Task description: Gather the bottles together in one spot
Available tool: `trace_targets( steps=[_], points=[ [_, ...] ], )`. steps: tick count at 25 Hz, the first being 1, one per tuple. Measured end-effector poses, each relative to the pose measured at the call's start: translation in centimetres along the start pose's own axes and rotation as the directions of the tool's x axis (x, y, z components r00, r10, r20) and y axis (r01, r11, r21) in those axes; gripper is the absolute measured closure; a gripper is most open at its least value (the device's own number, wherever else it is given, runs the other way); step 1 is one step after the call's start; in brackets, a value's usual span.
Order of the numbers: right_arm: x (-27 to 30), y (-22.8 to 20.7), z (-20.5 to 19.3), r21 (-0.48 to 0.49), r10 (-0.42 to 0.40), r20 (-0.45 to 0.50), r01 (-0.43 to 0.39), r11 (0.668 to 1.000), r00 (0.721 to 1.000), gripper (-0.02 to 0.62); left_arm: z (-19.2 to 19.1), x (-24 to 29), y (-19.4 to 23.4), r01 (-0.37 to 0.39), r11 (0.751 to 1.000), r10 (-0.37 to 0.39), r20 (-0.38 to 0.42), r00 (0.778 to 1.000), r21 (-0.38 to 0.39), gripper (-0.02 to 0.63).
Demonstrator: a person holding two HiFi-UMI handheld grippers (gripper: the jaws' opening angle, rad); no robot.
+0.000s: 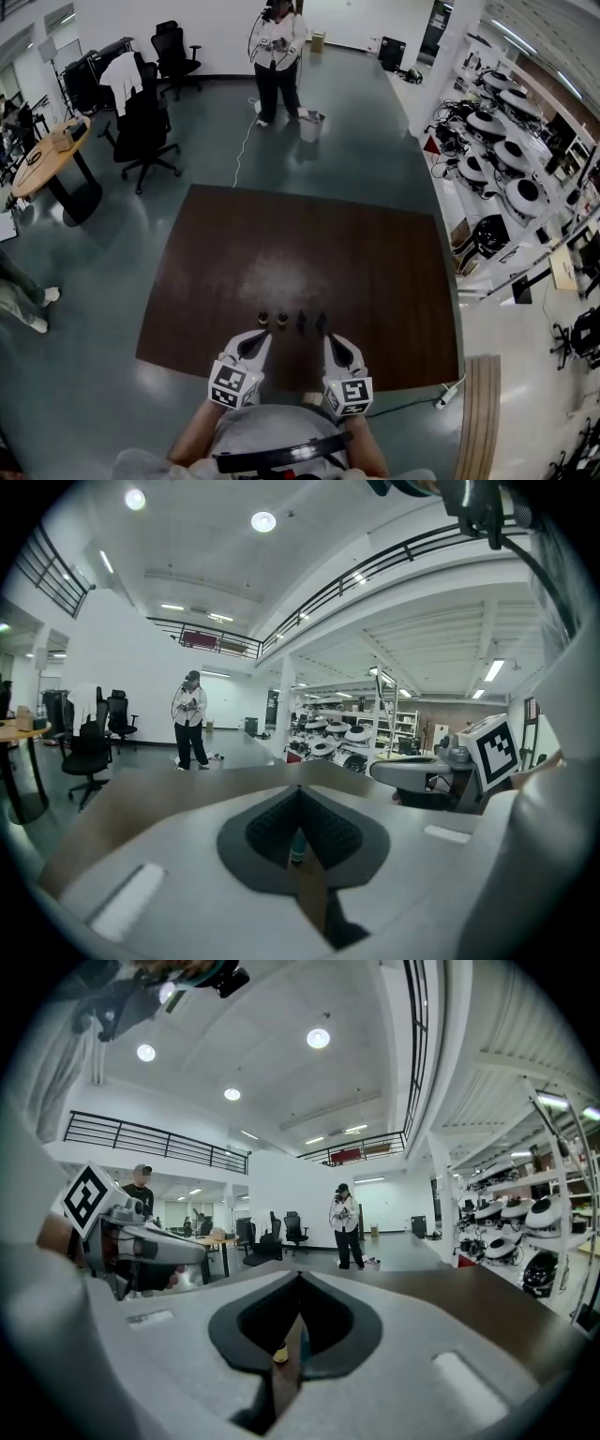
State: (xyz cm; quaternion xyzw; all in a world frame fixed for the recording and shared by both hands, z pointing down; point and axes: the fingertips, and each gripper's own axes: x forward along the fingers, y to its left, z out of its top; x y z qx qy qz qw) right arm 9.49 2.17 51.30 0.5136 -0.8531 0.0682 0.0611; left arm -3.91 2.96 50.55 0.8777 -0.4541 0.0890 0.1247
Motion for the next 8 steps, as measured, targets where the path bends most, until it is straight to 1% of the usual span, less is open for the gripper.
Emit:
trace_targets(
  steps=[8],
  points=[
    [0.44, 0.04, 0.09, -0.001, 0.001, -0.004, -0.001, 1.0, 1.0, 0.594, 0.25, 0.26, 0.23, 0.002, 1.0, -0.002, -0.003, 1.0, 0.002, 0.606]
  ],
)
